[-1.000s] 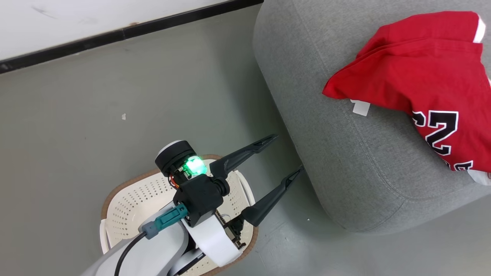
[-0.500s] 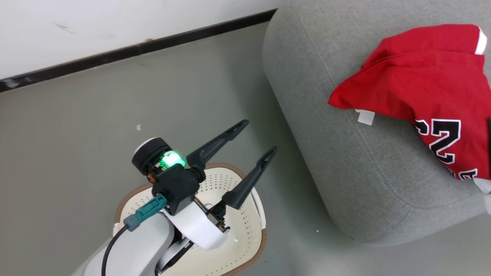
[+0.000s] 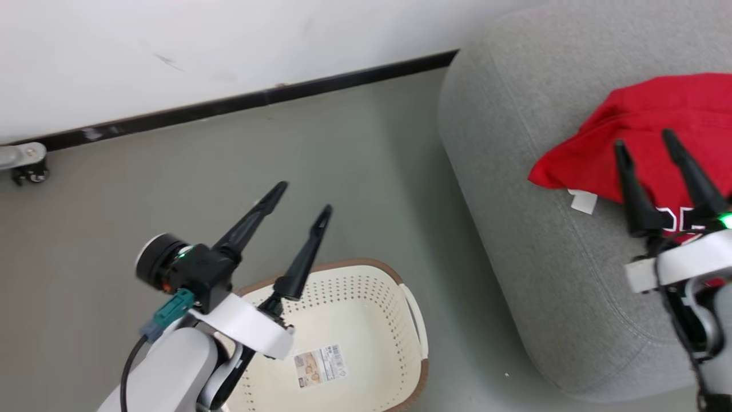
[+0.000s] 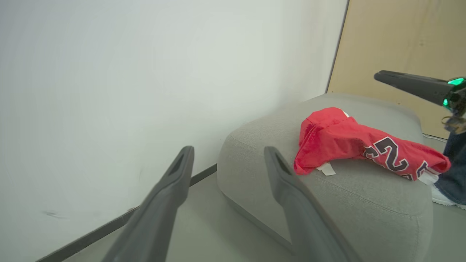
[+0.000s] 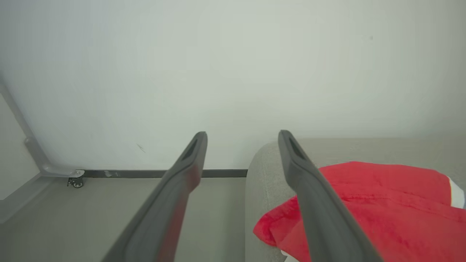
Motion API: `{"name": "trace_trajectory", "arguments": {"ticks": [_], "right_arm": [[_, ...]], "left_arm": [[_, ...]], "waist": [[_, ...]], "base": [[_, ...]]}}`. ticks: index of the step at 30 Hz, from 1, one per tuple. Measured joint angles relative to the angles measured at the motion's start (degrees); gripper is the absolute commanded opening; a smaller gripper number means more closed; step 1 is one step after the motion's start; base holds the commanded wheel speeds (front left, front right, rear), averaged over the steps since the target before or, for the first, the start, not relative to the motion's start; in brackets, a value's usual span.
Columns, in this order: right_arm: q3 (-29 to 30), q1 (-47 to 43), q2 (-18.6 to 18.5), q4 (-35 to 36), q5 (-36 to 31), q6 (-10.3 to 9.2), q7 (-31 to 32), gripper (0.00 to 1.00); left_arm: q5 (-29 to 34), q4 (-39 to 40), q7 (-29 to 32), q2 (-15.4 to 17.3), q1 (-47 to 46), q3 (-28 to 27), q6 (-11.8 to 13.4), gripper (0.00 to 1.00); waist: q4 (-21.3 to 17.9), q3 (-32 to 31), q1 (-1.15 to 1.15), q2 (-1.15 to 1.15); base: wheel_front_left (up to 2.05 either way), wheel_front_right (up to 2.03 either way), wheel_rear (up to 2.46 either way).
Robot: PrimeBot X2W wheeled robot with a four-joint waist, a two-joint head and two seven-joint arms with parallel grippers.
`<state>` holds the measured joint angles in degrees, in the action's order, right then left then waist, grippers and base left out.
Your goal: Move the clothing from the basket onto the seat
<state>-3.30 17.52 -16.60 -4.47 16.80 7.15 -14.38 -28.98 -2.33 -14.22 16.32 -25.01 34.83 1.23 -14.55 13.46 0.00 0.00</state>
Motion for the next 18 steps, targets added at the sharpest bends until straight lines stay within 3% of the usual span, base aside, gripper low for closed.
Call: {"name": "trace_trajectory", "arguments": {"ticks": [4,18], "right_arm": [[-2.74,0.70,1.78,-0.32,-2.43,0.00,0.01,1.00],[-3.37,0.16,7.61,-3.89,-6.60,0.00,0.01,1.00]], "left_arm": [[-0.33,-1.98,-0.07,0.01,2.22,-2.53,2.41,1.00],[-0.66,-5.20,-0.23,-0.92,8.79,-9.88,8.91,1.00]], "waist": [[1.70,-1.40,0.00,0.00],[7.02,-6.28,0.00,0.00]], "base": [[0.00,0.00,0.00],[0.00,0.00,0.00]]}}
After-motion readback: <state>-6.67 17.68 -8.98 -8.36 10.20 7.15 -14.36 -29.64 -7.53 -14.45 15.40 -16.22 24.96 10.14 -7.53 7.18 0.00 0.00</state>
